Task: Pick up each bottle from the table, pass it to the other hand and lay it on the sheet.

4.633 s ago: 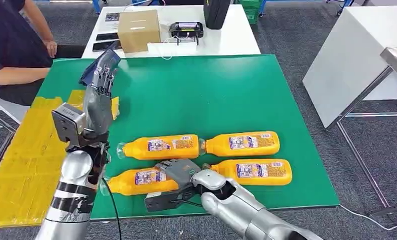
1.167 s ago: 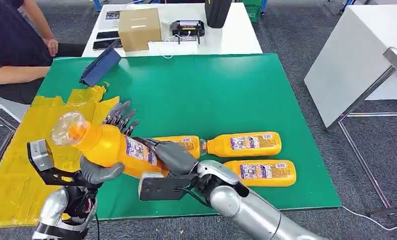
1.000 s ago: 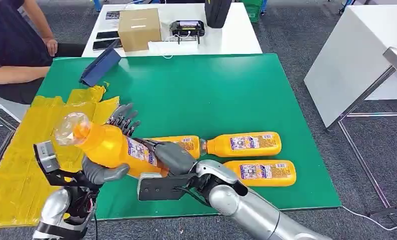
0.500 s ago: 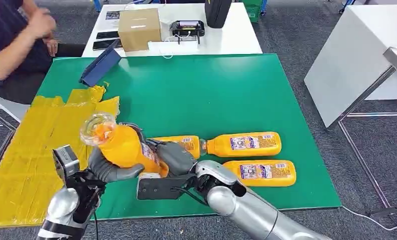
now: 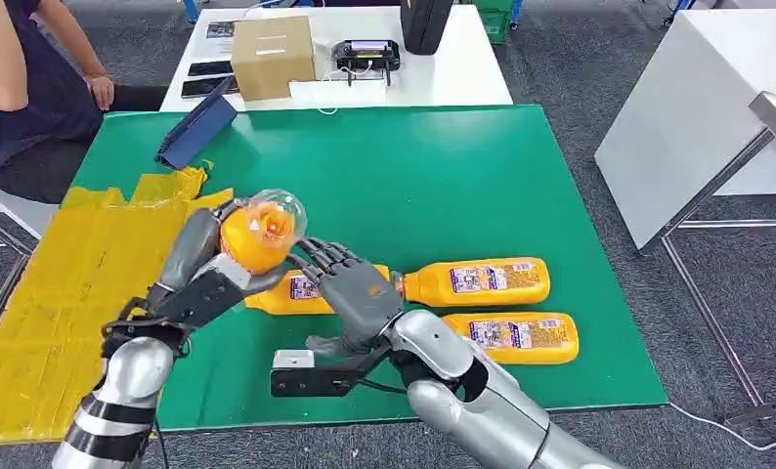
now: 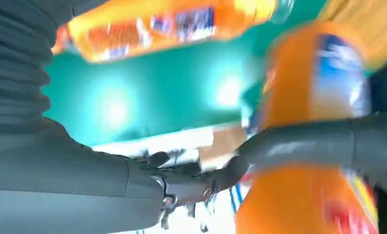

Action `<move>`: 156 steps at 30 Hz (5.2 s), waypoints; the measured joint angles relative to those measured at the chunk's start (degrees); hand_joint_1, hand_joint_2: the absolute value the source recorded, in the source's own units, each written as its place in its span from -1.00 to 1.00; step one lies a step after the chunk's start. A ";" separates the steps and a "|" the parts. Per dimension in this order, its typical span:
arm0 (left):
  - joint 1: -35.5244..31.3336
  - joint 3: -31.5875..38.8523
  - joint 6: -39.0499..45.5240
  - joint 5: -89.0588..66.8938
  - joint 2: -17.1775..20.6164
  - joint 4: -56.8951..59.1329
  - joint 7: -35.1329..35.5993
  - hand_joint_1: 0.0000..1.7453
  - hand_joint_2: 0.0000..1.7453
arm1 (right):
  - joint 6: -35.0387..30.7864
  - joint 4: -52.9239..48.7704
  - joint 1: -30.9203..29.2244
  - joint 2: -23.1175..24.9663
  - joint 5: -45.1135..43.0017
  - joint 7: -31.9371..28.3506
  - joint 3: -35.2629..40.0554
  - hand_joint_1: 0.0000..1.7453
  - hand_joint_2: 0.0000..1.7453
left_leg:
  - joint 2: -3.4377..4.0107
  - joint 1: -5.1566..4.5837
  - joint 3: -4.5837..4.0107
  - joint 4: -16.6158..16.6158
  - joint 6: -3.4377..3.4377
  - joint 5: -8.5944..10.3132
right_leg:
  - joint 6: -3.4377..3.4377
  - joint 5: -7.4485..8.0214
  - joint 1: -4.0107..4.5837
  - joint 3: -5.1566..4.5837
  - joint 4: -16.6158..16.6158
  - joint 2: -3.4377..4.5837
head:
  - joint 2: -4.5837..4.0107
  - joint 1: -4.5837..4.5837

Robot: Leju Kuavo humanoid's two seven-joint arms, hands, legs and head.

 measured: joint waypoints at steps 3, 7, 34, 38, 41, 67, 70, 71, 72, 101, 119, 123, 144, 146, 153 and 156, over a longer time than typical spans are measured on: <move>-4.95 0.02 3.08 -14.83 1.57 4.09 3.32 1.00 1.00 | 2.47 -0.78 0.16 -1.03 2.33 -0.59 -4.63 -1.00 1.00 | 0.00 0.00 0.01 0.00 0.04 0.08 | 0.04 0.05 0.00 0.04 0.01 0.00 | 0.00 0.04; -8.86 0.17 3.95 -19.57 2.88 9.16 4.52 1.00 1.00 | 4.70 -0.61 0.02 -1.94 1.30 -1.07 -8.28 -1.00 1.00 | 0.00 -0.01 0.01 0.01 0.04 0.10 | 0.09 0.10 -0.02 0.03 0.02 -0.01 | 0.00 0.04; -30.17 -4.15 -2.57 -32.78 3.98 59.10 10.90 1.00 1.00 | 9.14 22.63 -7.80 0.88 -4.51 -0.78 -10.68 -1.00 1.00 | 0.01 -0.01 -0.06 0.02 0.02 0.18 | 0.10 0.12 -0.01 -0.01 0.10 -0.01 | 0.00 0.02; -30.11 -4.15 -5.46 -31.26 4.04 63.00 9.38 -1.00 -1.00 | 9.09 25.91 -8.92 1.93 -5.19 -1.38 -10.33 -1.00 1.00 | 0.01 -0.01 -0.06 0.02 0.02 0.18 | 0.10 0.12 -0.01 -0.01 0.12 -0.02 | 0.00 0.02; -29.99 -4.15 -8.59 -29.38 4.39 65.39 6.09 -1.00 -1.00 | 8.94 28.05 -9.69 2.52 -5.30 -1.86 -9.90 -1.00 1.00 | 0.01 -0.01 -0.07 0.02 0.02 0.18 | 0.10 0.12 -0.01 -0.02 0.14 -0.02 | 0.00 0.02; -29.94 -8.44 -13.14 -14.55 0.13 60.95 -3.91 -1.00 -1.00 | 5.29 46.47 -15.75 7.37 -1.82 -5.27 -9.42 -1.00 1.00 | -0.05 -0.01 -0.08 0.04 0.02 0.22 | 0.10 0.12 -0.01 -0.01 0.13 -0.14 | 0.00 0.02; -28.96 -8.74 -11.98 -11.21 -0.16 57.93 -3.57 -1.00 -1.00 | 5.45 48.57 -16.00 8.02 -1.74 -5.86 -9.42 -1.00 1.00 | -0.05 -0.01 -0.08 0.03 0.02 0.22 | 0.10 0.12 -0.01 0.00 0.13 -0.14 | 0.02 0.02; -28.58 -8.83 -11.48 -9.77 -0.26 56.84 -3.24 -1.00 -1.00 | 5.94 49.31 -16.00 8.26 -1.82 -6.01 -9.42 -1.00 1.00 | -0.05 -0.01 -0.08 0.04 0.02 0.22 | 0.10 0.12 -0.01 0.00 0.13 -0.14 | 0.00 0.04; -28.19 -8.85 -11.08 -8.63 -0.33 55.73 -3.02 -1.00 -1.00 | 6.94 50.01 -16.02 8.50 -1.82 -6.01 -9.42 -1.00 1.00 | -0.05 -0.02 -0.08 0.03 0.02 0.22 | 0.10 0.12 -0.02 0.00 0.13 -0.14 | 0.00 0.02; -17.31 9.12 -9.88 44.42 -5.01 35.42 2.47 -1.00 1.00 | -15.57 53.50 -10.89 9.42 -9.81 -3.53 -16.68 1.00 1.00 | -0.04 -0.04 0.29 0.02 0.05 0.25 | 0.14 0.15 -0.05 0.40 0.11 -0.13 | 0.00 0.07; 0.46 5.01 -9.84 55.08 -8.00 8.38 3.34 -1.00 1.00 | -16.10 6.71 5.92 9.31 -20.64 -10.51 -26.16 1.00 1.00 | -0.19 -0.09 -0.27 0.02 0.07 0.23 | 0.16 0.12 -0.06 -0.19 0.10 -0.25 | 0.00 0.00; 2.20 1.60 -11.59 55.10 -8.40 4.15 3.19 -1.00 1.00 | -12.15 4.83 5.88 9.12 -20.51 -9.35 -23.25 1.00 1.00 | -0.19 -0.09 -0.27 0.02 0.07 0.23 | 0.16 0.12 -0.06 -0.20 0.10 -0.26 | 0.00 0.00; 3.11 -1.36 -18.74 65.57 -7.61 -0.27 3.97 -1.00 1.00 | -7.08 0.72 3.48 7.63 -0.84 -7.78 -7.43 1.00 1.00 | -0.16 -0.08 -0.27 0.02 0.06 0.24 | 0.15 0.12 -0.06 -0.21 0.10 -0.25 | 0.00 0.02; 3.12 -1.40 -18.74 65.61 -7.50 -0.27 3.97 -1.00 1.00 | -7.08 0.64 3.23 7.48 -0.84 -7.78 -7.14 1.00 1.00 | -0.16 -0.09 -0.27 0.02 0.06 0.24 | 0.15 0.12 -0.07 -0.20 0.10 -0.25 | 0.00 0.02; 3.12 -1.40 -18.74 65.77 -7.48 -0.27 3.95 -1.00 1.00 | -7.04 0.64 3.00 7.39 -0.82 -7.74 -6.88 1.00 1.00 | -0.17 -0.09 -0.27 0.02 0.06 0.24 | 0.15 0.12 -0.06 -0.20 0.10 -0.25 | 0.00 0.02; 3.02 -1.38 -18.76 66.25 -7.41 -0.27 3.95 -1.00 1.00 | -6.69 0.64 2.14 7.24 -0.95 -7.78 -5.99 1.00 1.00 | -0.17 -0.08 -0.27 0.02 0.06 0.24 | 0.15 0.12 -0.06 -0.21 0.10 -0.24 | 0.00 0.00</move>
